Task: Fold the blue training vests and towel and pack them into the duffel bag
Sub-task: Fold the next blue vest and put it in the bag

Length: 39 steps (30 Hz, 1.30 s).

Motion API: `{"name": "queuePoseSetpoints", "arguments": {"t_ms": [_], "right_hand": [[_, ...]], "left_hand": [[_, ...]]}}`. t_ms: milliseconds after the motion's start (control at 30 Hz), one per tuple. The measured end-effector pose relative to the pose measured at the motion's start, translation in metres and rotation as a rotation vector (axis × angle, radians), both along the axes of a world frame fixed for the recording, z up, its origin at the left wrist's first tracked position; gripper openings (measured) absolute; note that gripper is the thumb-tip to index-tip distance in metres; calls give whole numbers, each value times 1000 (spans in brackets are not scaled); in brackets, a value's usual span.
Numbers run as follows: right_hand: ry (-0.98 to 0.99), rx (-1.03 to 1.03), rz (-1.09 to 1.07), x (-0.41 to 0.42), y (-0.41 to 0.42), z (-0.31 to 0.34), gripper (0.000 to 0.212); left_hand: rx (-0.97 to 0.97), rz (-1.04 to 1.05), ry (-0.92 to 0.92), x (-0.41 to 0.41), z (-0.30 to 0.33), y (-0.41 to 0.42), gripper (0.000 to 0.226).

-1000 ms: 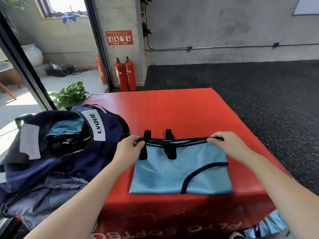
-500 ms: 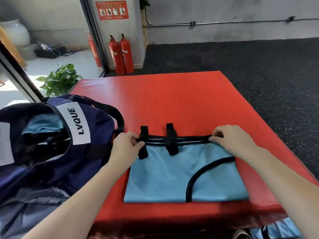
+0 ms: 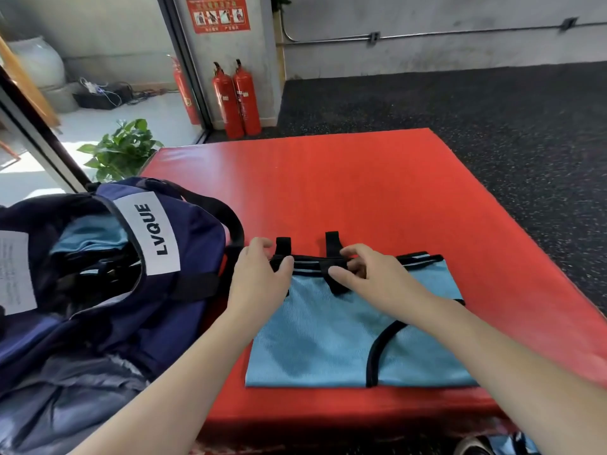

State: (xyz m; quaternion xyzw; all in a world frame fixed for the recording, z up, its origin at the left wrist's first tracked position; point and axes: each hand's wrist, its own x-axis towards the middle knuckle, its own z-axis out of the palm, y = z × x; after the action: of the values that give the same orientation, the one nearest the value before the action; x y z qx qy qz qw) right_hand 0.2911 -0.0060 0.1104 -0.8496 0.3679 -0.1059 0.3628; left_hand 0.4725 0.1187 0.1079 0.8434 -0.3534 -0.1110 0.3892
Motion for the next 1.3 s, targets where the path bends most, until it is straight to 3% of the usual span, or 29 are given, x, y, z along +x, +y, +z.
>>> {"name": "queuePoseSetpoints", "arguments": {"t_ms": [233, 500, 700, 833, 933, 1133, 1300], "right_hand": [[-123, 78, -64, 14, -4, 12, 51], [-102, 35, 12, 16, -10, 10, 70], [24, -73, 104, 8, -22, -3, 74], [92, -205, 106, 0, -31, -5, 60], [177, -343, 96, -8, -38, -2, 35], [262, -218, 139, -31, -61, 7, 43], [222, -236, 89, -50, -76, 4, 20]], "left_hand": [[139, -32, 12, -6, 2, -2, 65], [-138, -15, 206, -13, 18, -9, 58], [-30, -98, -16, -11, 5, -15, 37], [59, -193, -187, -7, -6, -18, 18], [127, -243, -260, -2, -6, -19, 21], [158, -261, -332, 6, -1, -26, 9], [179, -170, -309, 1, 0, -32, 11]]}}
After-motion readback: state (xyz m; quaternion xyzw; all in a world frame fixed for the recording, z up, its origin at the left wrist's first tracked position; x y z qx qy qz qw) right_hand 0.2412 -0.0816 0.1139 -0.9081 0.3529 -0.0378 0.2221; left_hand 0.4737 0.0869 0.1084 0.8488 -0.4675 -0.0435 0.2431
